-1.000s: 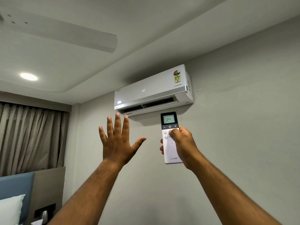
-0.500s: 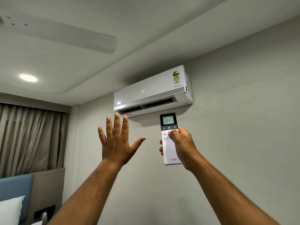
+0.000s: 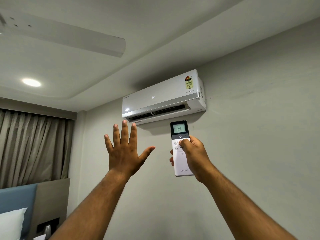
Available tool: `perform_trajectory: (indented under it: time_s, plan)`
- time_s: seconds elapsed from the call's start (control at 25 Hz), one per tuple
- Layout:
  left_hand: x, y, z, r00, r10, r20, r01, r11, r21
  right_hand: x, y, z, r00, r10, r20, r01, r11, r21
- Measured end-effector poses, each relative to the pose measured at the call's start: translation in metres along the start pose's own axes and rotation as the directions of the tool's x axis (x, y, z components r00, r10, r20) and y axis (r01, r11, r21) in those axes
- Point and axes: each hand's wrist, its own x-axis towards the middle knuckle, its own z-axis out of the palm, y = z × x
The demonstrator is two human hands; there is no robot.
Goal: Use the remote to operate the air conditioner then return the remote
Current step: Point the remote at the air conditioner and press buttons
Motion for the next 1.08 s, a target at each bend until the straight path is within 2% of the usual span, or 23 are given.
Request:
perform_trajectory:
  time_s: [1.08]
  plan:
    - [-0.001, -0.014, 0.008, 1.0, -0.007, 0.013, 0.007, 1.0, 0.001, 0.006, 0.011, 0.013, 1.0, 0.028, 0.005, -0.028, 0.999, -0.026]
